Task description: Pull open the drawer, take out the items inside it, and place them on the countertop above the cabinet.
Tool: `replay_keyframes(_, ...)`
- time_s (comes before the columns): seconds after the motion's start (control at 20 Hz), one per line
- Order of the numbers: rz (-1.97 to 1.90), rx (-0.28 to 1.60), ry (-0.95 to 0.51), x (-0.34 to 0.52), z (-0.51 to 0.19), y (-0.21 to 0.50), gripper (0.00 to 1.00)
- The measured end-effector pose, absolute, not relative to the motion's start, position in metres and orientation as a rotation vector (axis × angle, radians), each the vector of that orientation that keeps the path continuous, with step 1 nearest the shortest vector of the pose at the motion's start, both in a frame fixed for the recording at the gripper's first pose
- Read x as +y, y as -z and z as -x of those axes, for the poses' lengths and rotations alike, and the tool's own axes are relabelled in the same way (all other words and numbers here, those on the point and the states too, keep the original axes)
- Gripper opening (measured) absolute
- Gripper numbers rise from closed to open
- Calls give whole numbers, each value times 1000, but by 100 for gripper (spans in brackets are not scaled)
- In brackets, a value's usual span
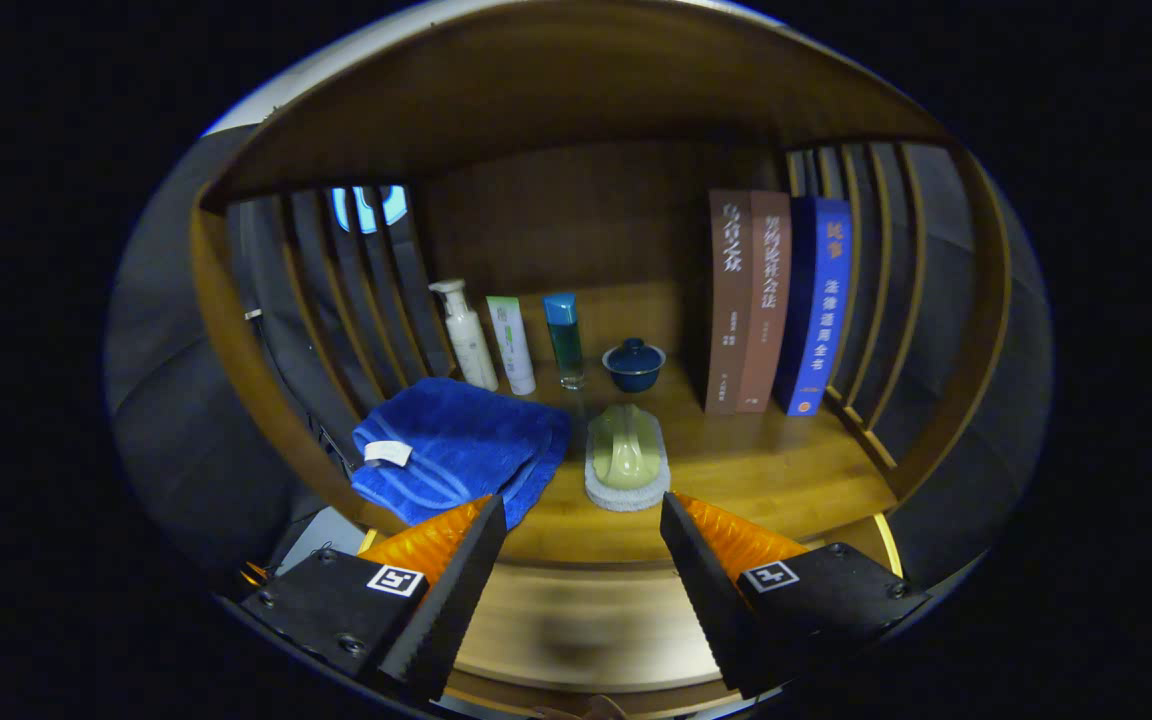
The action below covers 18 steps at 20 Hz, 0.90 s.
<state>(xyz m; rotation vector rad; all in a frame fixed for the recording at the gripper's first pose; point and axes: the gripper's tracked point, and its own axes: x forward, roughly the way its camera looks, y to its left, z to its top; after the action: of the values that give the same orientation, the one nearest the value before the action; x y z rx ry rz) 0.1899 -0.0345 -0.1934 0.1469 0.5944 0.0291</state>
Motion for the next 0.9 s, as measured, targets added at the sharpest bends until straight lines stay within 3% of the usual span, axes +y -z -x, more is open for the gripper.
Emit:
replay_keyframes(0.4,-142,342,-27,-30,-76,160,99)
replay_keyframes(0.9,-137,298,15,-36,13,266,99)
